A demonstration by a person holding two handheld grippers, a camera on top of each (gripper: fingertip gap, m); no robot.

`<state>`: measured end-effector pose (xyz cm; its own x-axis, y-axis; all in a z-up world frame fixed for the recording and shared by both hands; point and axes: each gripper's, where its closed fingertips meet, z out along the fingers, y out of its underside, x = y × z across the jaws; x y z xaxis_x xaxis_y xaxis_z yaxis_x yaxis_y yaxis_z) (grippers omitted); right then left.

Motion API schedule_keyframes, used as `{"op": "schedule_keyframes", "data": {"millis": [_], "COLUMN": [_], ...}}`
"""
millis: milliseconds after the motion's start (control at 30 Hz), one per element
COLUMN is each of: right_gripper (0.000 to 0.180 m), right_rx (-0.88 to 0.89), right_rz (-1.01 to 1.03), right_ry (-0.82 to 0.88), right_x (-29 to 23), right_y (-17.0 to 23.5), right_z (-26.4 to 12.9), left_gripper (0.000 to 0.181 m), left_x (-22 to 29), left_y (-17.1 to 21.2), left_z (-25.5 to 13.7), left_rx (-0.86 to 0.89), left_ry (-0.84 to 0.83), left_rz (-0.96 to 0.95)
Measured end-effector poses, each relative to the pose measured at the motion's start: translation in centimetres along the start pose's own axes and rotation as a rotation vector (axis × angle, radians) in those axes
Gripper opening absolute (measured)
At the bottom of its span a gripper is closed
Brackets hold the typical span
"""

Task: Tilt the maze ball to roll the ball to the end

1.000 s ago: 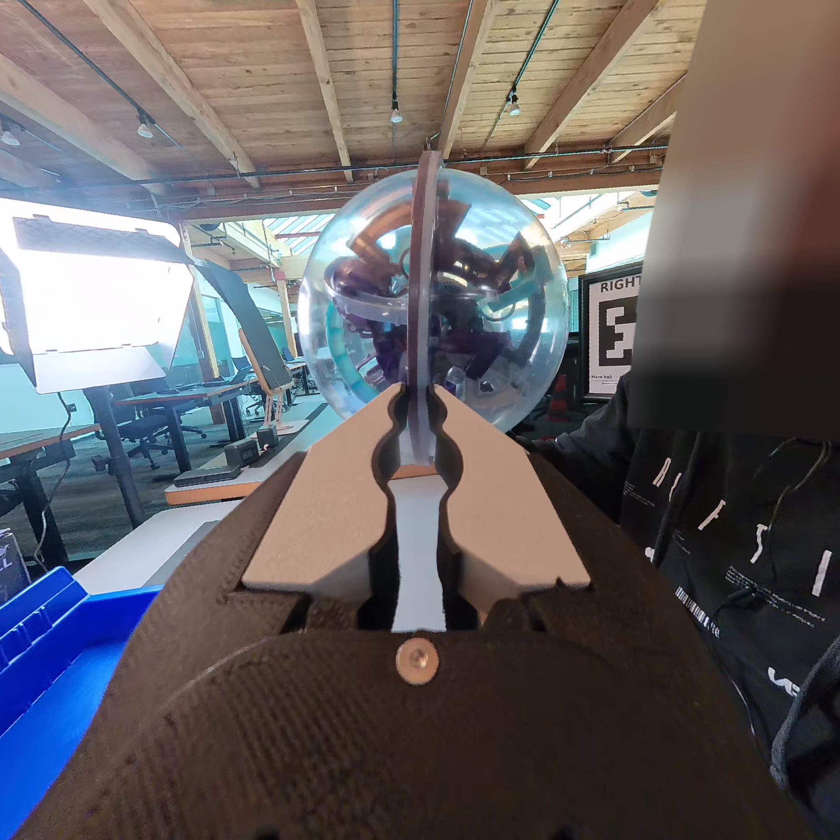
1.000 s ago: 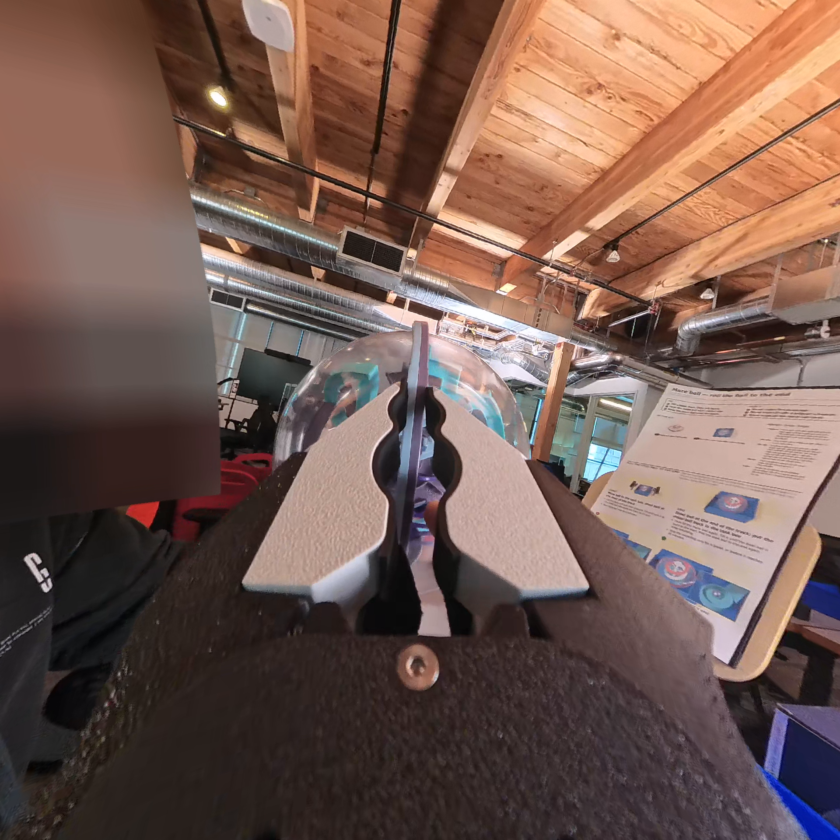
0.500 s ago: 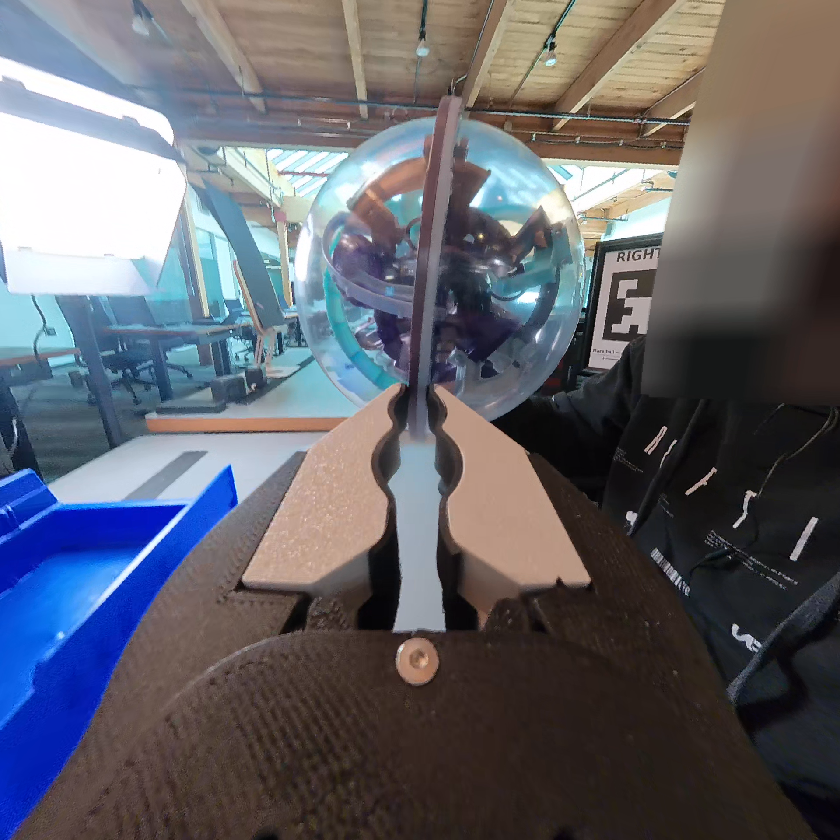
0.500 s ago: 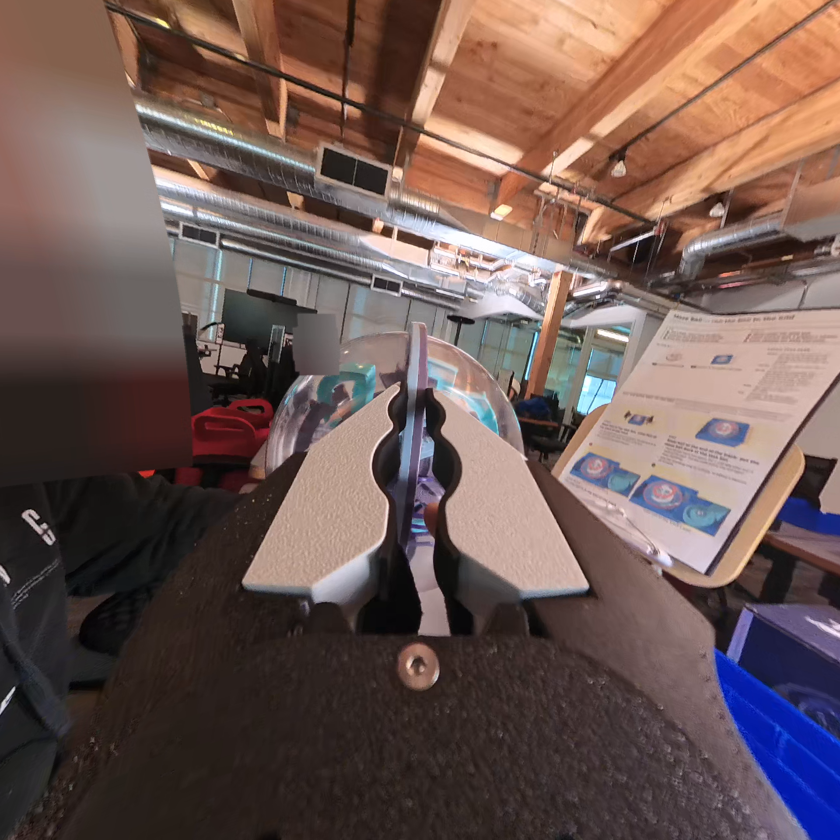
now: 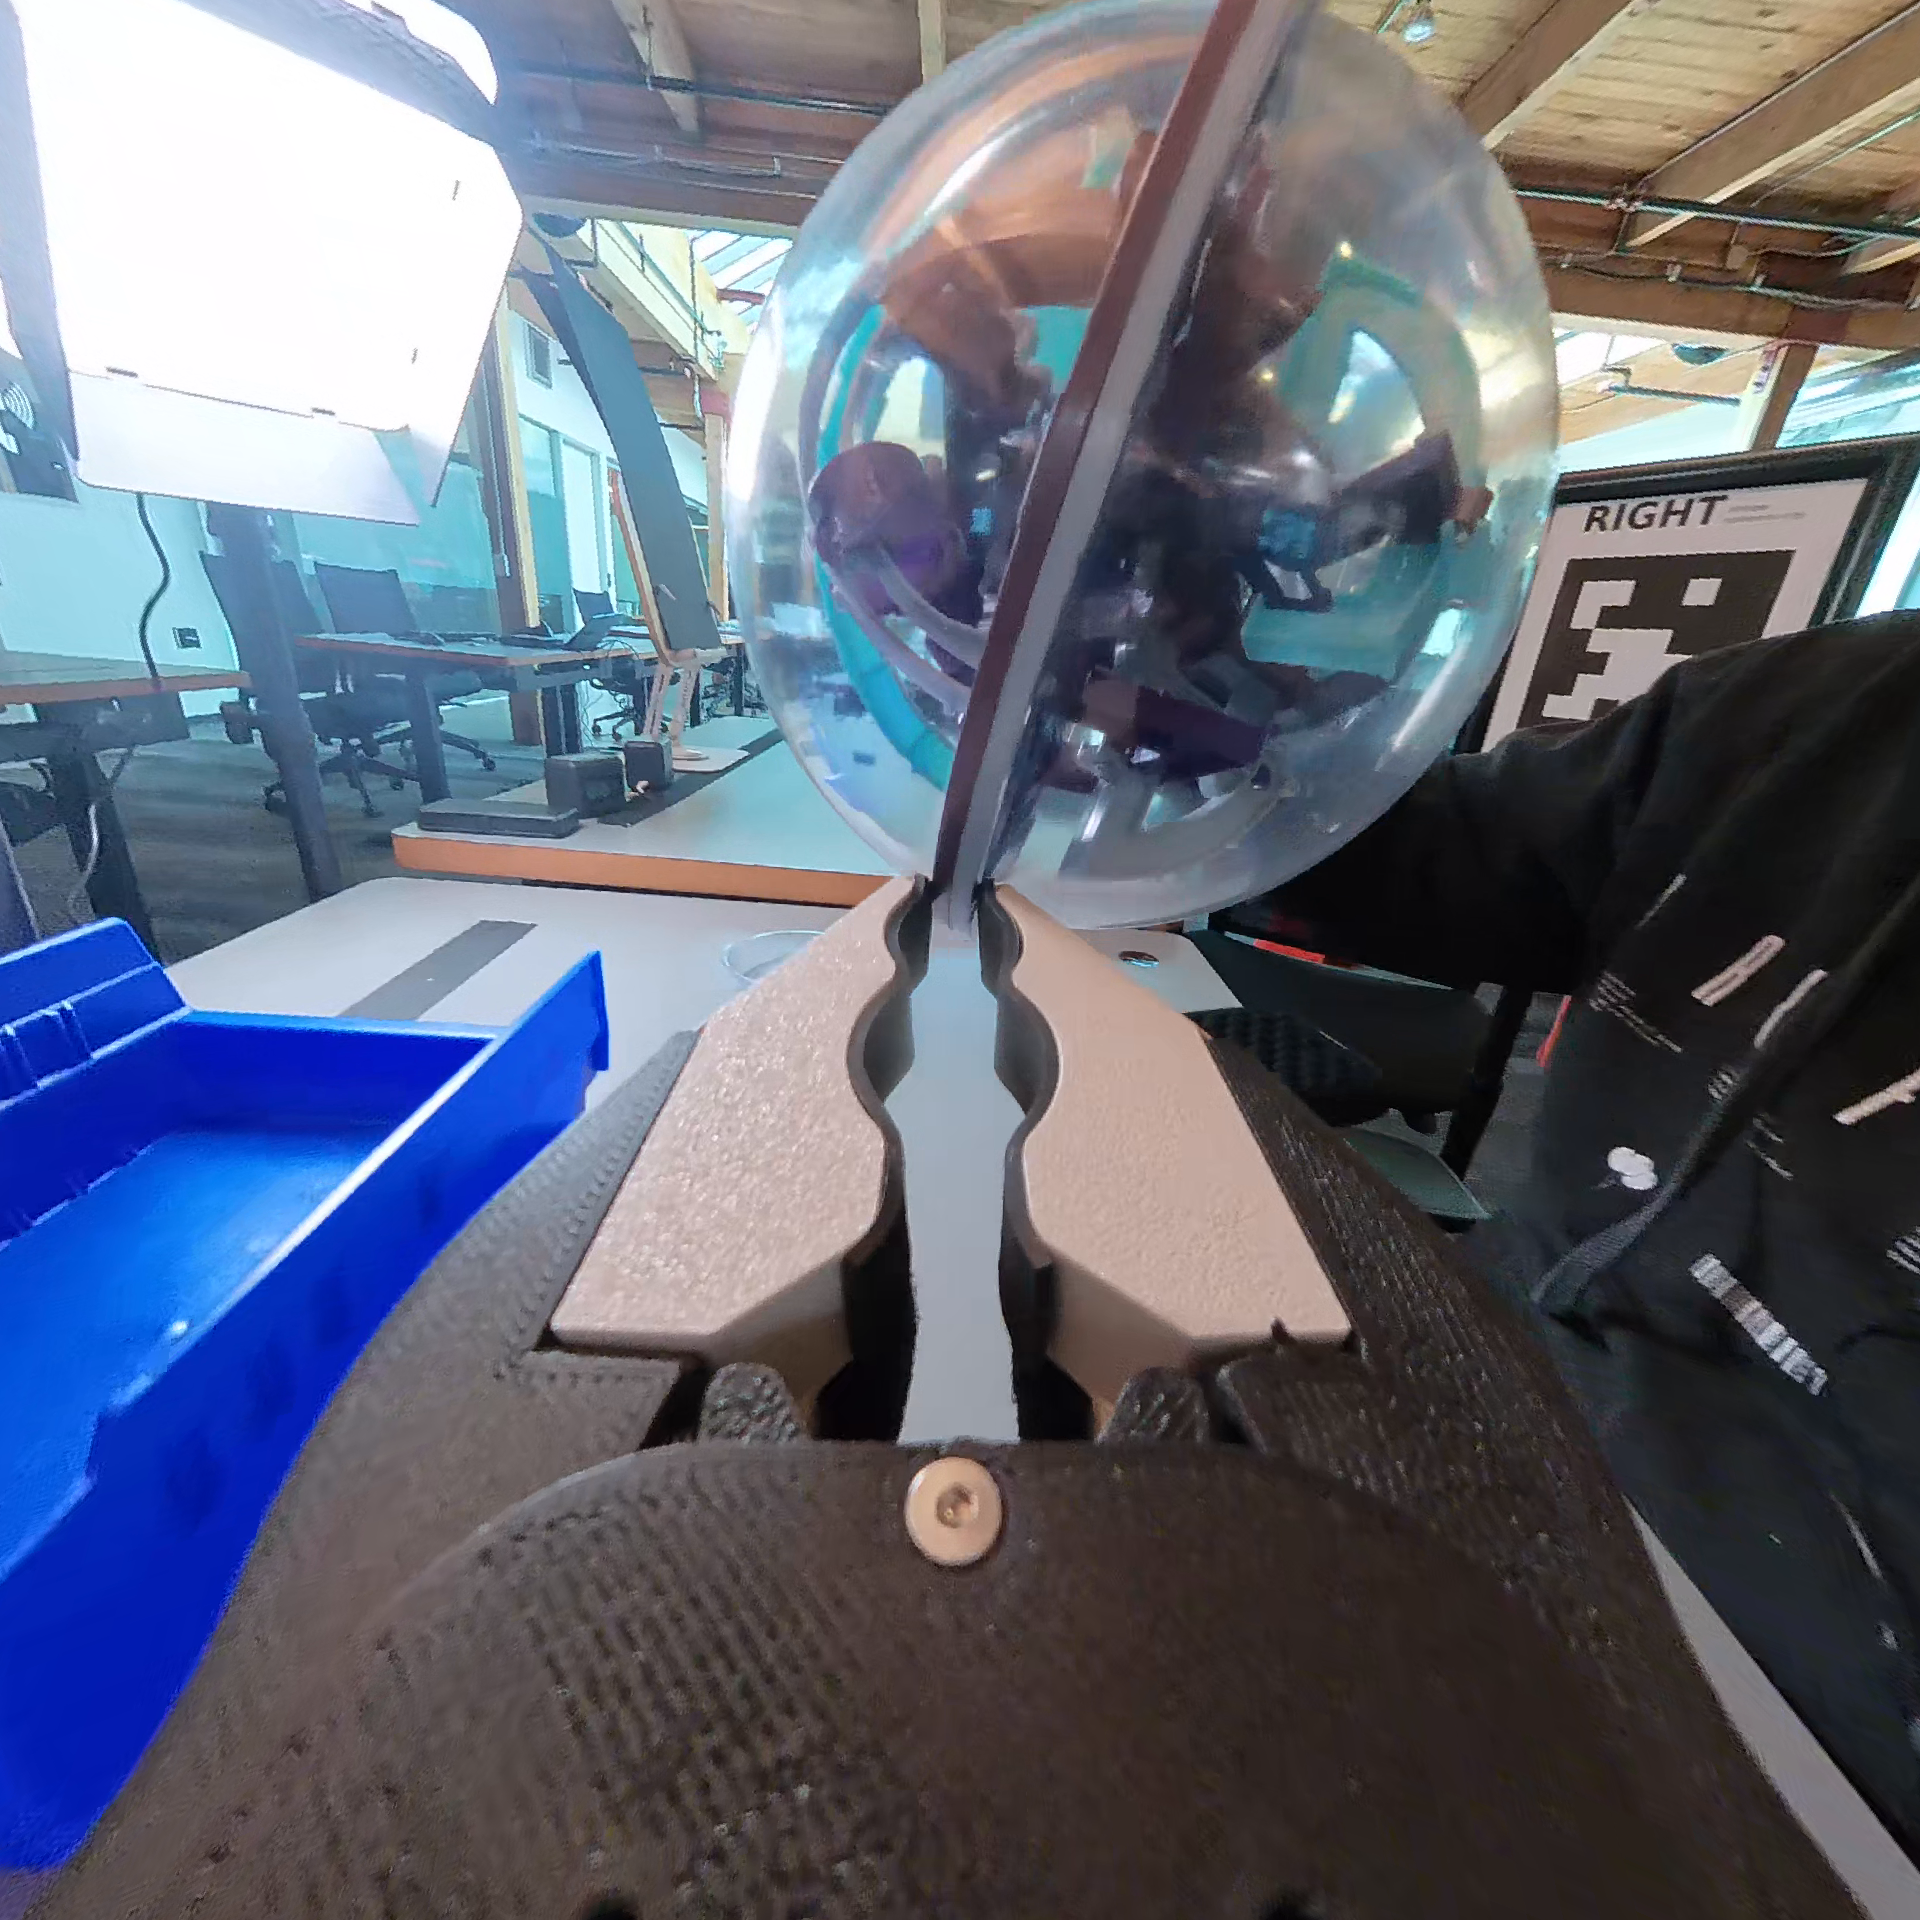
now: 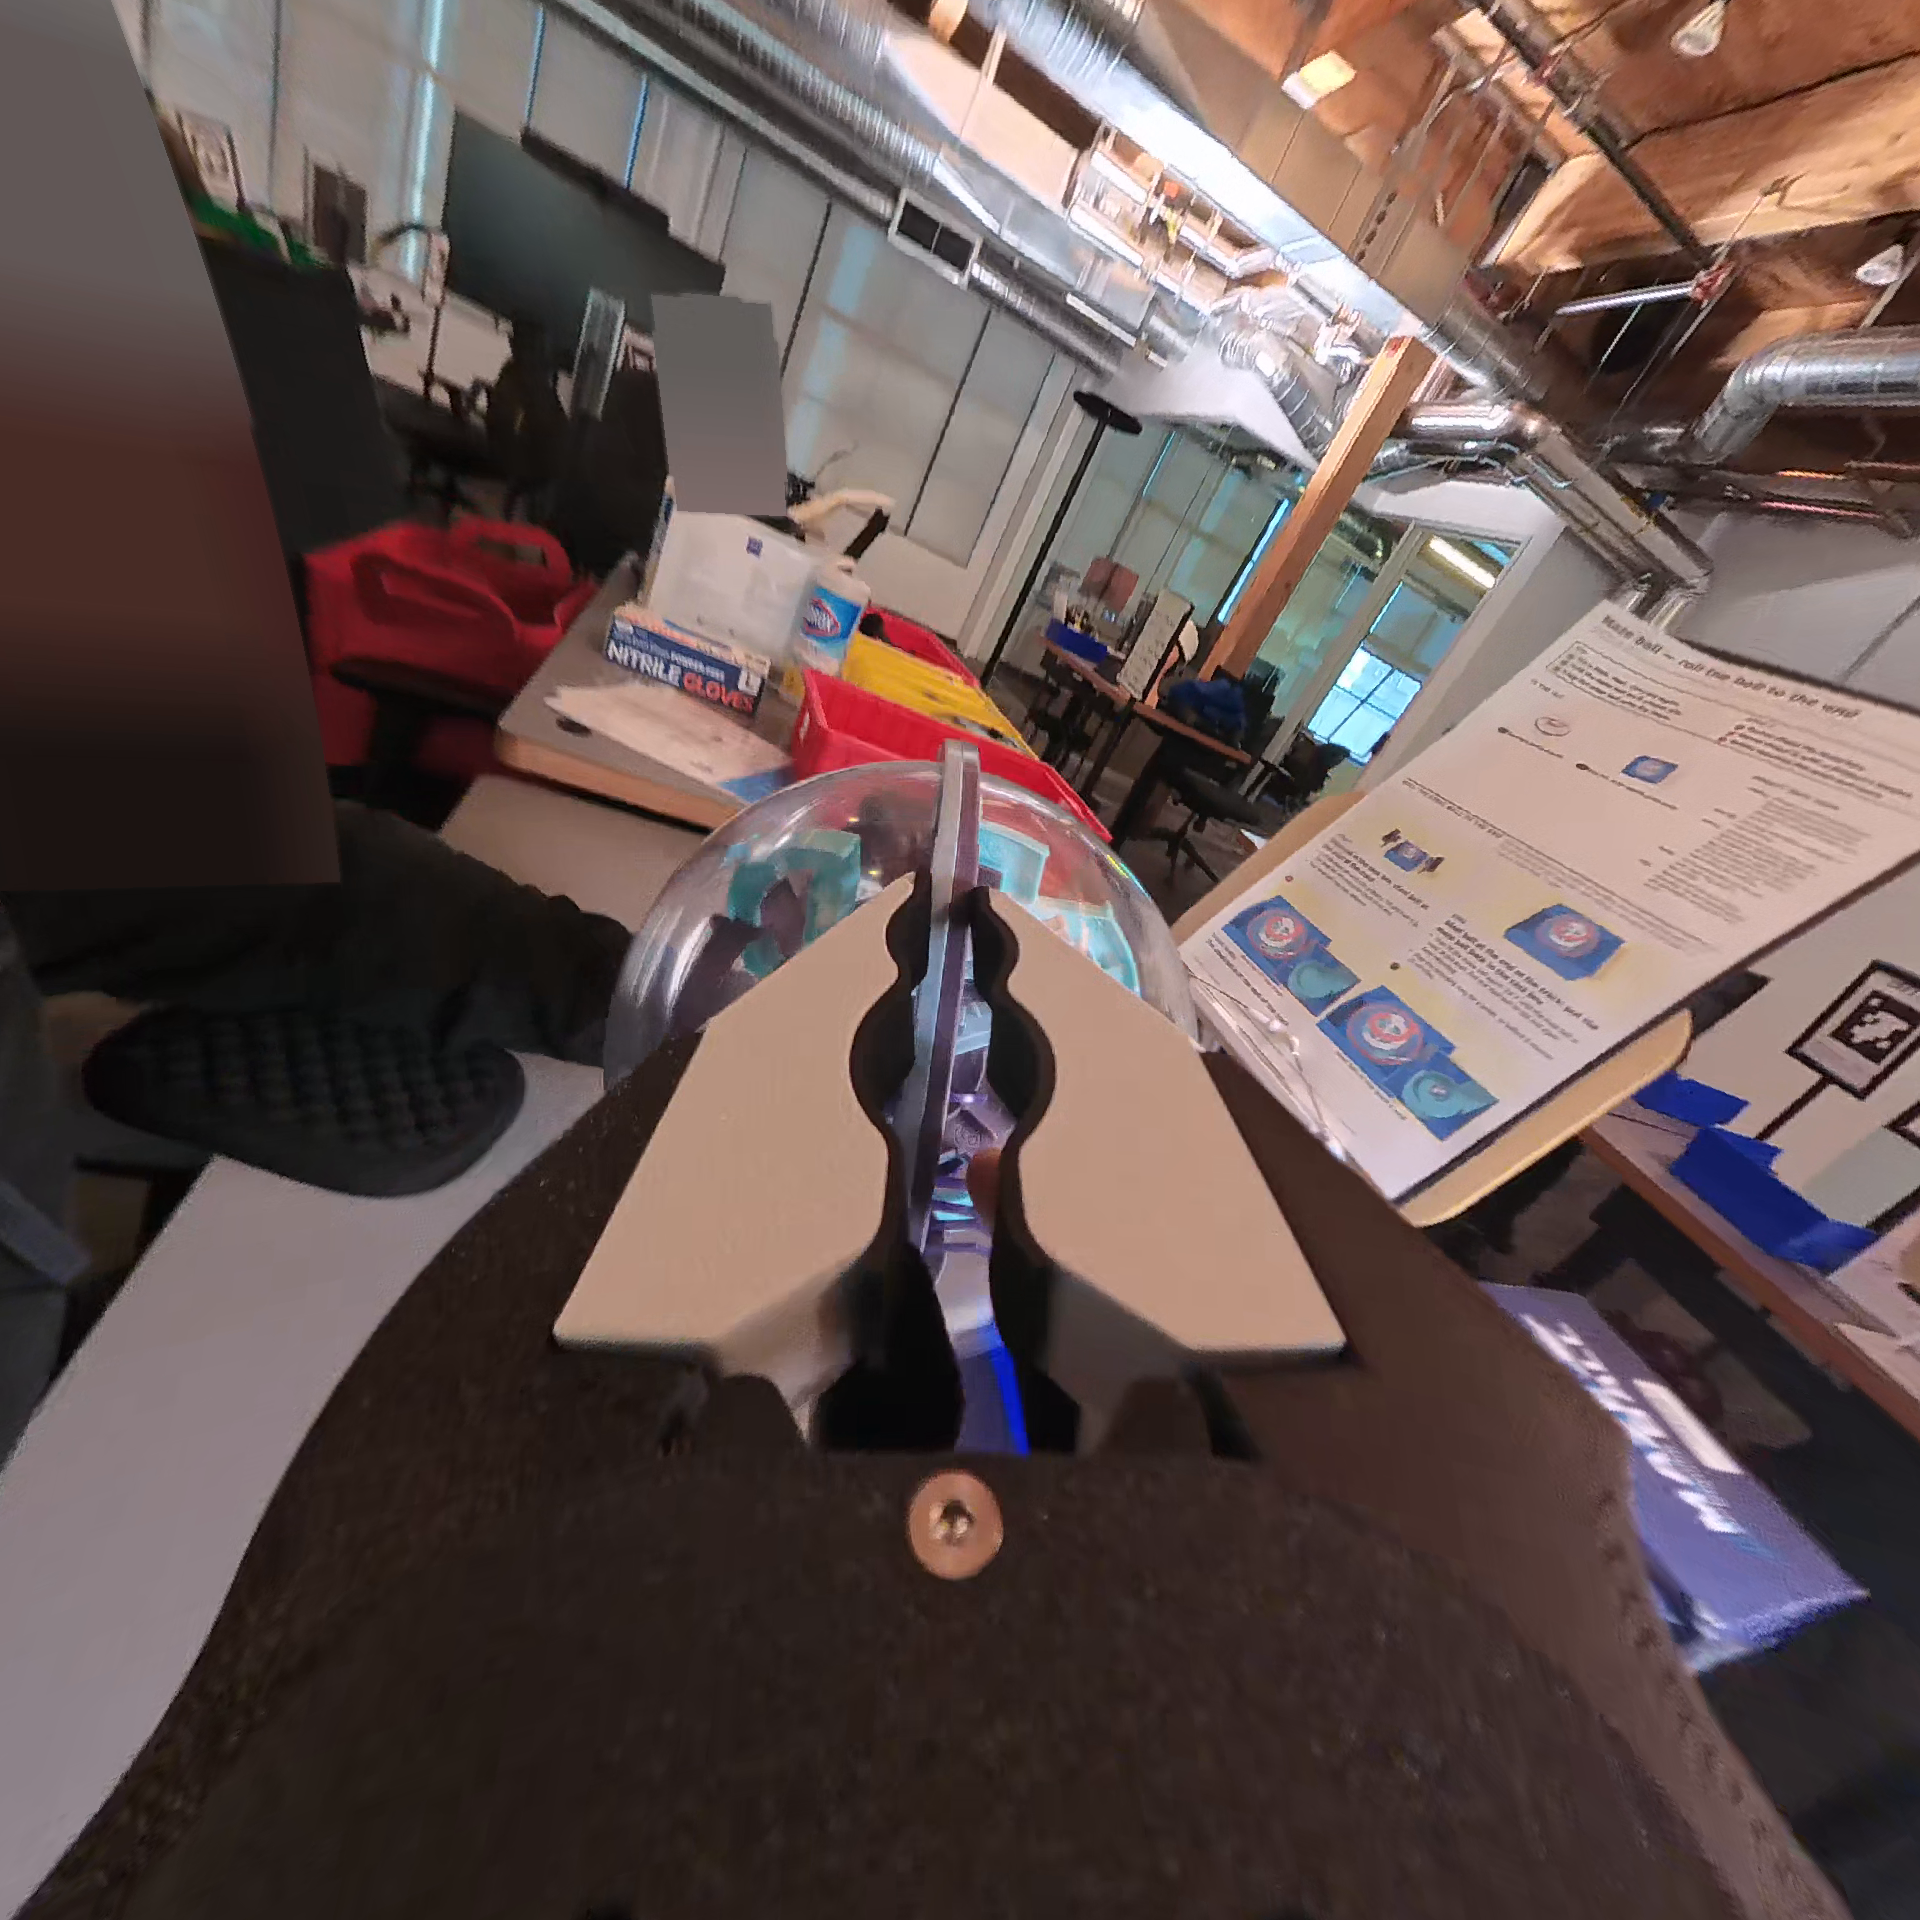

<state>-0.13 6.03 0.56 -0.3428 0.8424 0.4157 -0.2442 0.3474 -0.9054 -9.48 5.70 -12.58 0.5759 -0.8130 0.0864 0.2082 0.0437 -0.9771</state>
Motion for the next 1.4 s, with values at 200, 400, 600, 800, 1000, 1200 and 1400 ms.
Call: {"op": "schedule_keyframes", "data": {"millis": [200, 400, 600, 800, 1000, 1200, 1400], "right_gripper": [0.005, 0.005, 0.005, 0.005, 0.005, 0.005, 0.005], "right_rx": [-0.173, -0.372, -0.526, -0.644, -0.746, -0.742, -0.654], "right_rz": [-0.12, -0.19, -0.208, -0.218, -0.22, -0.238, -0.302], "right_ry": [-0.042, -0.112, -0.183, -0.253, -0.29, -0.277, -0.281], "right_x": [0.6, 0.7, 0.9, 0.6, 0.3, 0.6, -0.3], "right_y": [-1.7, -2.4, -3.2, -3.9, -4.2, -5.2, -6.0], "right_z": [0.7, 1.6, 2.3, 2.8, 2.9, 2.7, 2.5], "left_gripper": [0.007, 0.007, 0.007, 0.007, 0.008, 0.024, 0.012], "left_x": [-1.3, -1.7, -1.6, -0.7, 0.5, 1.2, 2.1], "left_y": [-0.5, -0.2, -0.3, -0.6, -0.2, -1.1, -1.9], "left_z": [2.5, 4.9, 6.8, 7.8, 8.0, 7.3, 7.2], "left_rx": [0.008, -0.002, 0.012, 0.019, 0.01, 0.038, 0.062], "left_ry": [0.002, 0.001, 0.004, 0.023, 0.06, 0.078, 0.079], "left_rz": [0.034, 0.047, 0.047, 0.051, 0.045, 0.054, 0.141]}}
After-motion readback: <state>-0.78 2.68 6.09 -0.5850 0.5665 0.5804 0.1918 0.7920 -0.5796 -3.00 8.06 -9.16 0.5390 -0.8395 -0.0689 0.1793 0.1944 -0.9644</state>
